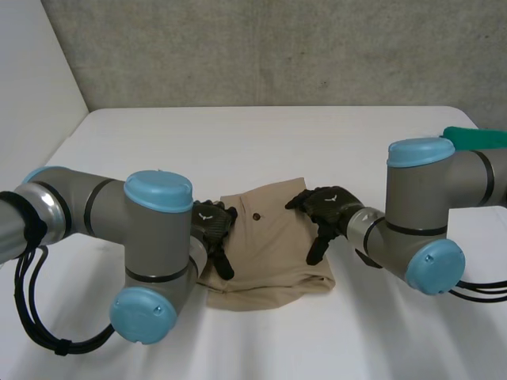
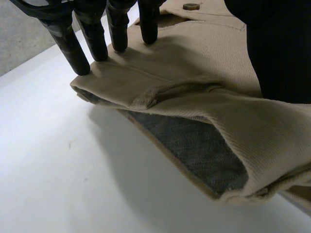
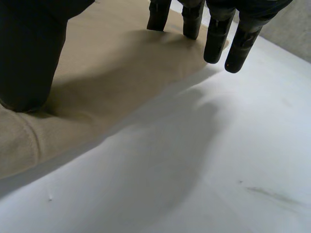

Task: Fold the laundry.

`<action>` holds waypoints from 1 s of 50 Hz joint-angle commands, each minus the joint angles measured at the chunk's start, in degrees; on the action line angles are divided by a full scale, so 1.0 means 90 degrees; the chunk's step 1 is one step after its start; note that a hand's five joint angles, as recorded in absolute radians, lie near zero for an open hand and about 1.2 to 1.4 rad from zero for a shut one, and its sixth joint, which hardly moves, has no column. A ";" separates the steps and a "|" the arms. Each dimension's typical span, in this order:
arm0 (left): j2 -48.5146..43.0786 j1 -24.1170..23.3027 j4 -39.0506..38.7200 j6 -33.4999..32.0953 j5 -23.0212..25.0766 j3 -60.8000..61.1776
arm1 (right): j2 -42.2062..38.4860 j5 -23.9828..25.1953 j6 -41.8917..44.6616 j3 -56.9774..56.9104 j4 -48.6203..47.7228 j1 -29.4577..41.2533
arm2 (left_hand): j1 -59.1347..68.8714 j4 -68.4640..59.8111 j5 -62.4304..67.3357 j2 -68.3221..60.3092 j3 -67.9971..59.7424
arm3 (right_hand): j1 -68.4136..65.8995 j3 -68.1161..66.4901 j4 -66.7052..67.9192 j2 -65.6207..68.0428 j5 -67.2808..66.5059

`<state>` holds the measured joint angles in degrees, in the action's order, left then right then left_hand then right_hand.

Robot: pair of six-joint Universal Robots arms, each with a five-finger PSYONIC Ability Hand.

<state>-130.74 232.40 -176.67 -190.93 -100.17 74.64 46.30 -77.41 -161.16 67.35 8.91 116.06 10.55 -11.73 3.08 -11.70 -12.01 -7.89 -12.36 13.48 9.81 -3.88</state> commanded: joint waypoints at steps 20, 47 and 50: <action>0.2261 0.0741 0.0157 0.0257 0.2623 -0.0344 | 0.3107 -0.0090 -0.0004 0.3199 -0.2084 -0.0092 | 0.0019 0.0112 -0.0262 0.0109 0.0143 | -0.0235 0.0263 -0.0387 0.0022 0.0431; 0.2476 0.0965 0.0460 0.0775 0.2888 -0.0373 | 0.1721 0.0105 0.0162 0.4226 -0.4066 0.1031 | 0.0000 0.0131 -0.0281 0.0127 0.0162 | -0.0235 0.0263 -0.0387 0.0022 0.0431; 0.2476 0.0956 0.0460 0.0785 0.2888 -0.0354 | 0.1604 0.0125 0.0357 0.4129 -0.4125 0.1060 | 0.0000 0.0131 -0.0281 0.0127 0.0162 | -0.0579 -0.0082 -0.0042 0.0366 0.0086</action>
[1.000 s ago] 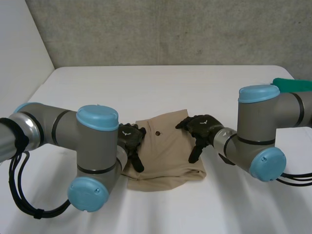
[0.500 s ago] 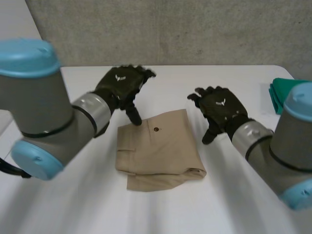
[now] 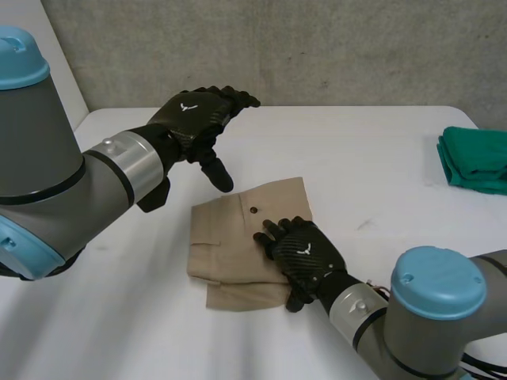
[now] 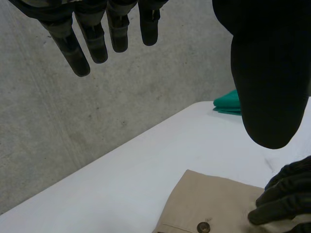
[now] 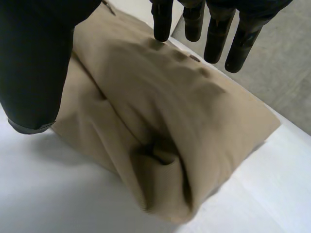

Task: Fold the laundry.

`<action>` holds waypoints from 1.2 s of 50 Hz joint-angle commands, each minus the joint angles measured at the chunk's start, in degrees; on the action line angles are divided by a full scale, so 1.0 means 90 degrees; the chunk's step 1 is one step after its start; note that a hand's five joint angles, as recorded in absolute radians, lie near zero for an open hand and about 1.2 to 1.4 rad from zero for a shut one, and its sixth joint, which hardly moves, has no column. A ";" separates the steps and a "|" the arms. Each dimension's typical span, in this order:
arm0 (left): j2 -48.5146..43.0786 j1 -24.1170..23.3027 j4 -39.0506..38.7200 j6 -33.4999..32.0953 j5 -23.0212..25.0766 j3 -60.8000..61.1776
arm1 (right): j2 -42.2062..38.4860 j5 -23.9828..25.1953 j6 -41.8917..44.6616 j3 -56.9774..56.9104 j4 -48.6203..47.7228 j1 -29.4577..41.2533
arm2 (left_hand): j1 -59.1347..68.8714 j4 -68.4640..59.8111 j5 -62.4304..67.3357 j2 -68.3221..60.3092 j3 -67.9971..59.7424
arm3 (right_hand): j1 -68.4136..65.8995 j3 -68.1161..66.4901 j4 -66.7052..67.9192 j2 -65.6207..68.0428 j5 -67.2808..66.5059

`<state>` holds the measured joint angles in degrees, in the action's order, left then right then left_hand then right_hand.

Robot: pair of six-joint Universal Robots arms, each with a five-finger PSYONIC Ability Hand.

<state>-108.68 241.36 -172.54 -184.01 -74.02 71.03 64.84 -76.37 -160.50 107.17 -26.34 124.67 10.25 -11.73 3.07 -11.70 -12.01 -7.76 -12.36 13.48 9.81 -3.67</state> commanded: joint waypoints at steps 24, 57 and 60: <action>0.0025 -0.0031 -0.0009 0.0172 0.0002 0.0223 | -0.1199 -0.0274 0.0637 -0.1302 -0.0736 0.0112 | 0.0014 0.0149 -0.0298 0.0146 0.0181 | -0.5898 -0.5386 0.5262 0.5671 -0.5241; 0.0015 0.0027 -0.0038 0.0201 0.0002 0.0292 | -0.1667 0.0311 0.1652 -0.3547 0.0583 -0.3120 | 0.0014 0.0149 -0.0298 0.0146 0.0181 | -0.8027 -0.7515 0.7391 0.7799 -0.7370; 0.0015 0.0027 -0.0038 0.0201 0.0002 0.0292 | -0.1931 0.0477 0.1584 -0.4240 0.0612 -0.3247 | 0.0014 0.0149 -0.0298 0.0146 0.0181 | -0.8027 -0.7515 0.7391 0.7799 -0.7370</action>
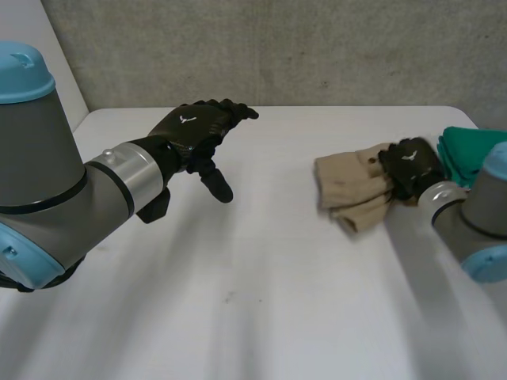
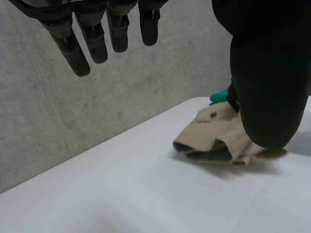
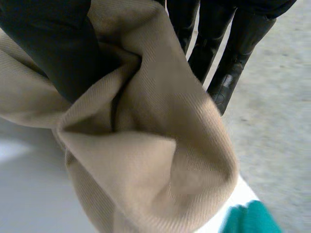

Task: Fold the laundry.

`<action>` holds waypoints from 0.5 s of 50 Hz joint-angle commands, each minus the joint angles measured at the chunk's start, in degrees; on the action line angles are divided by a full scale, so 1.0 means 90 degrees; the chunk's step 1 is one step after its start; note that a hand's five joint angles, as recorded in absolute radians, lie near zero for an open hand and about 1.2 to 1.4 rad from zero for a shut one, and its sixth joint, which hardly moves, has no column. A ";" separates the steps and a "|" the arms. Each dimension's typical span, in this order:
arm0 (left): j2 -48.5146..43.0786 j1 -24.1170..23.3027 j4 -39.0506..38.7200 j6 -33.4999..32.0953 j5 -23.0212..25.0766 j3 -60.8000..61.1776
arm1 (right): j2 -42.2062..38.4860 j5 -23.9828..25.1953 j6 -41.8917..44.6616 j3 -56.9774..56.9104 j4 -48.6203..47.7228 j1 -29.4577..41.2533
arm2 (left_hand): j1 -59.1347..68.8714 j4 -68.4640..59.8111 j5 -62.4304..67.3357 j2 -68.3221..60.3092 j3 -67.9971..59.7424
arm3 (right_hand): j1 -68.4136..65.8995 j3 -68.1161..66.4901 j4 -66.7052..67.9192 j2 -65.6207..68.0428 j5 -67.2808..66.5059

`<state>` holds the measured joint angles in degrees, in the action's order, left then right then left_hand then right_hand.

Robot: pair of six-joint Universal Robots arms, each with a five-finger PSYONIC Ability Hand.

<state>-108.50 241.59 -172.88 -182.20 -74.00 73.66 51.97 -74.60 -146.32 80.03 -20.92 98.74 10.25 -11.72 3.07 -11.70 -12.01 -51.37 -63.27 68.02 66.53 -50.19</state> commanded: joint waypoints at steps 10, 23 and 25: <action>-0.0025 0.0032 -0.0010 0.0000 -0.0010 0.0000 | -0.1379 0.0077 -0.0420 -0.3997 0.0215 -0.0697 | 0.0014 0.0149 -0.0298 0.0146 0.0181 | -0.3181 -0.1858 0.1331 0.1496 -0.2201; -0.0054 0.0100 -0.0010 0.0068 -0.0010 0.0000 | -0.2716 -0.0285 -0.1085 -0.6820 0.0664 -0.1800 | 0.0033 0.0130 -0.0280 0.0127 0.0162 | -0.3181 -0.1858 0.1331 0.1496 -0.2201; -0.0064 0.0100 -0.0010 0.0078 -0.0010 0.0009 | -0.2844 -0.0266 -0.1085 -0.6870 0.0703 -0.1879 | 0.0033 0.0130 -0.0280 0.0127 0.0162 | -0.3181 -0.1858 0.1331 0.1496 -0.2201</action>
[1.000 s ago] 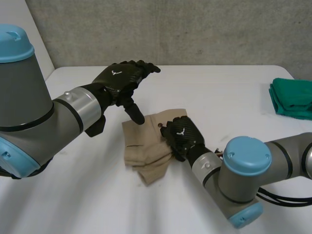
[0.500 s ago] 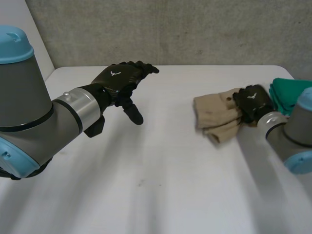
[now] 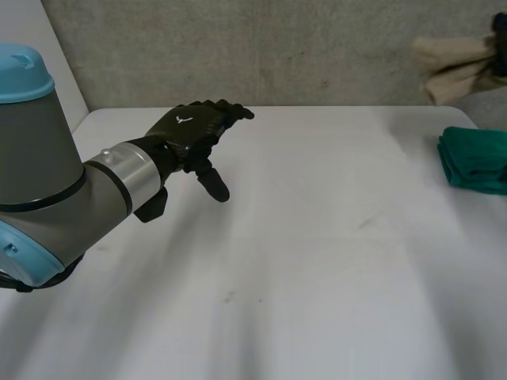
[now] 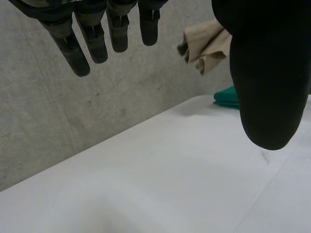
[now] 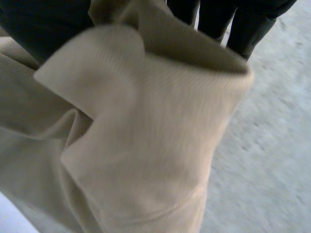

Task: Fold the laundry.

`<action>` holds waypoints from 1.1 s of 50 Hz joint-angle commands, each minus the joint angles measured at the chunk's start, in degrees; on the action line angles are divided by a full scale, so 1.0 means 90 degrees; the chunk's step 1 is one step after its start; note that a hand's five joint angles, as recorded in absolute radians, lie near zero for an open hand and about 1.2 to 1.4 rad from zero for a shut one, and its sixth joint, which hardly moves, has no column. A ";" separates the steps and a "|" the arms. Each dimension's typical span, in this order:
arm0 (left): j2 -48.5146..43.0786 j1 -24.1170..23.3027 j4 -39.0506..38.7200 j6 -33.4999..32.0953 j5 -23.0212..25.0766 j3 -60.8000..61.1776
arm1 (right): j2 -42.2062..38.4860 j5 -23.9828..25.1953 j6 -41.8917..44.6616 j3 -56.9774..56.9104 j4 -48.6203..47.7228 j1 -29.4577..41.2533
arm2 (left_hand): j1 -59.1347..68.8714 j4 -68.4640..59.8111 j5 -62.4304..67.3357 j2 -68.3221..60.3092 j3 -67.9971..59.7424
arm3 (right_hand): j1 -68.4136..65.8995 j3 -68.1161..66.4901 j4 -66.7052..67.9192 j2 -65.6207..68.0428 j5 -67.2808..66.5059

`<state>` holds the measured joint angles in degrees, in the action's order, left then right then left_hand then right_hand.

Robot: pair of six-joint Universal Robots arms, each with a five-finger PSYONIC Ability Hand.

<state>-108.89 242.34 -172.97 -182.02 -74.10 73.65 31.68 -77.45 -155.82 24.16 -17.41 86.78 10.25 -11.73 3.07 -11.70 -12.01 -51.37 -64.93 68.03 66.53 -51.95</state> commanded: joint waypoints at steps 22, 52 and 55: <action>-0.0157 0.0007 0.0000 0.0049 0.0000 0.0078 | -0.0796 0.2433 -0.0441 0.0694 0.0801 -0.1664 | 0.0052 0.0112 -0.0261 0.0109 0.0143 | -0.3181 -0.1675 0.1330 0.1496 -0.2005; -0.0226 -0.0042 0.0000 0.0059 -0.0097 0.0107 | -0.0268 0.4191 -0.1730 0.2550 -0.1367 -0.2347 | 0.0052 0.0112 -0.0261 0.0109 0.0143 | -0.3181 -0.1675 0.1330 0.1496 -0.2005; -0.0226 -0.0042 0.0000 0.0059 -0.0097 0.0107 | -0.0434 0.4191 -0.1691 0.2521 -0.1279 -0.2513 | 0.0033 0.0131 -0.0280 0.0127 0.0162 | -0.3181 -0.1675 0.1330 0.1496 -0.2005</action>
<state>-110.76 241.96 -172.97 -181.49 -74.97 74.61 30.30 -41.46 -171.85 46.19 -29.65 66.59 10.25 -11.73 3.07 -11.70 -12.01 -51.37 -67.14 68.97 67.22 -54.30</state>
